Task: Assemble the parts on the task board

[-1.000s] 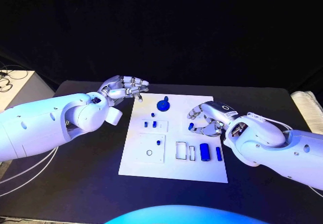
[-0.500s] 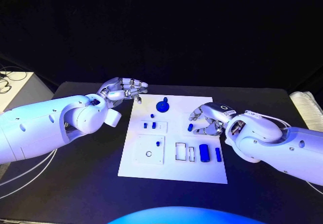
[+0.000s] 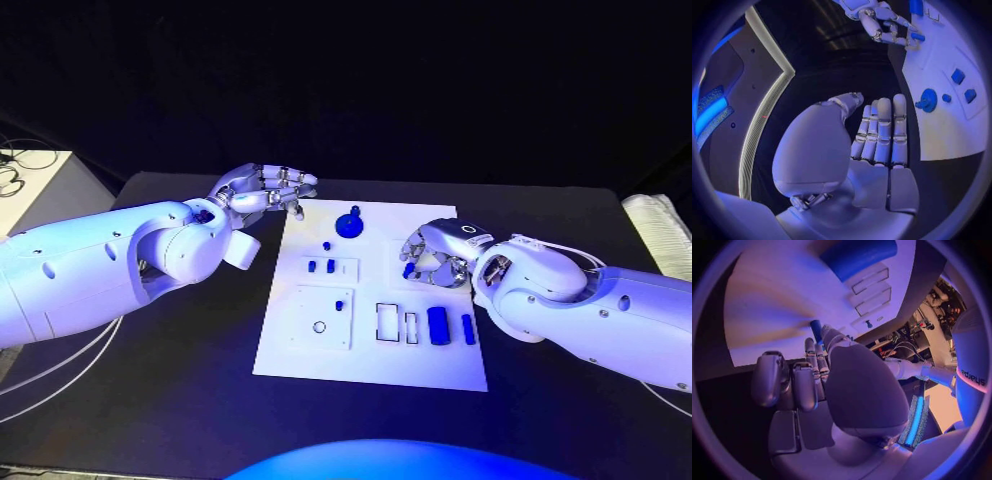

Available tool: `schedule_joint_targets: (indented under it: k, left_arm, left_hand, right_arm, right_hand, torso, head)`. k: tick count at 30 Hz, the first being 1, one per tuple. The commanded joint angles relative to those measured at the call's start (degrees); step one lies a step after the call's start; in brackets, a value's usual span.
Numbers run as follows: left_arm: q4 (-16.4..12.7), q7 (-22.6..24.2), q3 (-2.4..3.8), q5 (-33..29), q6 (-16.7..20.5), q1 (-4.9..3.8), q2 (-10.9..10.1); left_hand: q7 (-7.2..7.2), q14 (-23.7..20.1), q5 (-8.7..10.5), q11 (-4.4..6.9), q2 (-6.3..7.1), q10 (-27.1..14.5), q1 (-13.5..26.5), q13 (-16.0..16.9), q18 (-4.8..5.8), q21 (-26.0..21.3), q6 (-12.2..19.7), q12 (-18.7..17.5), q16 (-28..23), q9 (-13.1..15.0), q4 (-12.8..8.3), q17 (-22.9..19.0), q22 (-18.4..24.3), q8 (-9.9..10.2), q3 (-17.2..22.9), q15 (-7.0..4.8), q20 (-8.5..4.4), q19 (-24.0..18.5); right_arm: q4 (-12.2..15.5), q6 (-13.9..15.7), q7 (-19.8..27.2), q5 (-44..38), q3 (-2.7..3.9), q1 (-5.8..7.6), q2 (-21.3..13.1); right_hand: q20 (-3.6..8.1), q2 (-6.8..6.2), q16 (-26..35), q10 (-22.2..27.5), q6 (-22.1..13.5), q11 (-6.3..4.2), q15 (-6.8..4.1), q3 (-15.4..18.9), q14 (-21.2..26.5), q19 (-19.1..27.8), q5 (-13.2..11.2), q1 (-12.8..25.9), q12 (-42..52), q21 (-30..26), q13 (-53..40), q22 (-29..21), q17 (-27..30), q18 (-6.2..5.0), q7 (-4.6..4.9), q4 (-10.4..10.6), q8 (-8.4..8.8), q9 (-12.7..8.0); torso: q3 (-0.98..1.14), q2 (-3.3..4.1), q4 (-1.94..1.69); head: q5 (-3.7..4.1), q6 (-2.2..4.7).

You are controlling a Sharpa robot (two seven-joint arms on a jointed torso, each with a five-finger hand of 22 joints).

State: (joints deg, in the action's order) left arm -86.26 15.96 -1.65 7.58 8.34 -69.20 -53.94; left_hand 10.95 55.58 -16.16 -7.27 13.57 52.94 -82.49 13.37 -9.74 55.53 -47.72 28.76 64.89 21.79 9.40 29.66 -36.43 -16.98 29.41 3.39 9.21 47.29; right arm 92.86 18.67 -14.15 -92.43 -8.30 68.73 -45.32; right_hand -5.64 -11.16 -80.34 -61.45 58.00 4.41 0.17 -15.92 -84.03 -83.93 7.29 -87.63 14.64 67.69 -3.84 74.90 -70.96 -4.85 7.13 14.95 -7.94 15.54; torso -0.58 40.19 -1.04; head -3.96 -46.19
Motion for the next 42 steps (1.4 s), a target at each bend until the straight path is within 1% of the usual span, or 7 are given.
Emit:
schedule_joint_targets:
  k: [1, 9, 15, 17, 20, 32, 42]
  left_arm:
    - [-0.12, 0.27, 0.03, -0.32, -0.92, -0.01, 0.08]
    - [-0.13, 0.20, 0.03, -0.33, -0.96, -0.01, 0.08]
    - [-0.12, 0.12, 0.03, -0.33, -0.94, -0.01, 0.06]
    - [-0.12, 0.11, 0.03, -0.33, -0.94, -0.01, 0.06]
    - [-0.12, 0.09, 0.03, -0.33, -0.93, -0.01, 0.05]
    - [0.08, 0.09, 0.03, -0.33, -0.91, -0.01, 0.11]
    - [0.69, 0.15, 0.03, -0.65, -0.86, 0.00, 0.37]
  left_hand:
    - [0.14, -0.22, -0.14, -0.15, -0.23, -0.29, -0.31, -0.06, -0.80, -0.33, 0.41, -0.21, -0.19, -0.06, -0.05, -0.06, 0.06, -0.22, -0.44, 0.15, 0.01, 0.41]
    - [0.11, -0.24, -0.15, -0.15, -0.33, -0.32, -0.28, -0.15, -0.80, -0.47, 0.42, -0.23, -0.30, -0.10, -0.02, -0.11, 0.16, -0.29, -0.55, 0.17, 0.02, 0.44]
    - [0.11, -0.24, -0.15, -0.15, -0.33, -0.32, -0.28, -0.15, -0.80, -0.47, 0.42, -0.23, -0.30, -0.10, -0.02, -0.11, 0.16, -0.29, -0.55, 0.17, 0.02, 0.44]
    - [0.11, -0.24, -0.15, -0.15, -0.33, -0.32, -0.28, -0.15, -0.80, -0.47, 0.42, -0.23, -0.30, -0.10, -0.02, -0.11, 0.16, -0.29, -0.55, 0.17, 0.02, 0.44]
    - [0.11, -0.24, -0.15, -0.15, -0.33, -0.32, -0.28, -0.15, -0.80, -0.47, 0.42, -0.23, -0.30, -0.10, -0.02, -0.11, 0.16, -0.29, -0.55, 0.17, 0.02, 0.44]
    - [0.10, -0.23, -0.16, -0.13, -0.44, -0.28, -0.31, -0.19, -0.80, -0.54, 0.39, -0.21, -0.34, -0.11, -0.02, -0.13, 0.20, -0.35, -0.58, 0.16, 0.02, 0.47]
    - [0.10, -0.23, -0.16, -0.13, -0.44, -0.28, -0.31, -0.19, -0.80, -0.54, 0.39, -0.21, -0.34, -0.11, -0.02, -0.13, 0.20, -0.35, -0.58, 0.16, 0.02, 0.47]
  right_arm:
    - [-0.17, -1.64, 0.06, -0.94, -0.02, -0.07, 0.17]
    - [-0.29, -2.12, -0.01, -1.05, -0.09, -0.11, 0.61]
    - [-0.51, -2.52, -0.37, -1.66, -0.16, -0.20, 0.87]
    - [-0.56, -2.60, -0.58, -1.94, -0.18, -0.25, 0.93]
    - [-0.52, -2.12, -0.89, -2.41, -0.20, -0.31, 0.97]
    - [1.62, 5.81, -2.63, -4.29, -0.09, -0.45, -0.13]
    - [8.58, 10.40, -1.52, -1.71, 0.94, 0.44, -2.73]
  right_hand:
    - [0.51, -0.50, -0.17, -1.22, 1.04, -0.13, -0.65, -1.80, -1.84, -1.12, -0.40, -0.09, -0.71, 0.83, 0.07, 3.86, -0.06, 0.76, 0.17, 0.19, -0.42, 0.22]
    - [0.67, -1.39, -0.25, -3.07, 2.41, -0.22, -0.73, -5.02, -1.94, -1.31, -0.73, 0.44, -2.22, 1.35, 0.01, 4.27, -0.26, 0.88, 0.29, 0.30, -0.83, 0.60]
    - [0.94, -1.05, -0.42, -5.69, 4.20, -0.72, -1.14, -7.71, -2.05, -1.83, -1.20, 0.51, -2.67, 3.47, -0.28, 5.48, -0.56, 1.25, -0.07, -0.30, -1.68, 1.22]
    - [1.15, -0.79, -0.43, -6.66, 4.74, -0.95, -1.33, -9.44, -2.07, -1.99, -3.92, 0.41, -3.19, 4.12, -0.32, 5.88, -0.58, 1.37, -0.22, -0.91, -1.97, 1.50]
    - [1.43, -0.55, -0.52, -8.43, 5.84, -1.34, -1.67, -11.61, -2.13, -2.22, -4.20, 0.69, -3.60, 5.19, -0.58, 6.52, -0.74, 1.56, -0.53, -1.93, -2.68, 2.06]
    - [2.11, 0.25, -0.86, -11.87, 7.27, -2.15, -2.32, -15.79, -2.35, -3.17, -4.08, 2.38, -5.02, 9.48, -1.77, 8.96, -1.37, 2.36, -0.87, -7.00, -4.81, 4.38]
    - [2.10, -0.03, -1.11, -12.32, 7.11, -2.07, -2.27, -16.78, -2.46, -3.36, -3.96, 3.33, -5.58, 10.43, -2.17, 9.51, -1.85, 2.54, -0.68, -8.42, -5.09, 4.98]
  torso:
    - [0.01, -0.04, 0.14]
    - [0.01, -0.08, 0.13]
    - [0.00, -0.08, 0.07]
    - [0.00, -0.09, 0.09]
    - [-0.01, -0.09, 0.11]
    - [-0.02, -0.18, 0.11]
    - [0.11, -0.17, 0.01]
  head:
    - [-0.08, -0.12]
    - [-0.02, -0.13]
    - [0.03, -0.15]
    - [0.04, -0.16]
    - [0.06, -0.20]
    - [-0.03, -0.22]
    - [-0.53, -0.39]
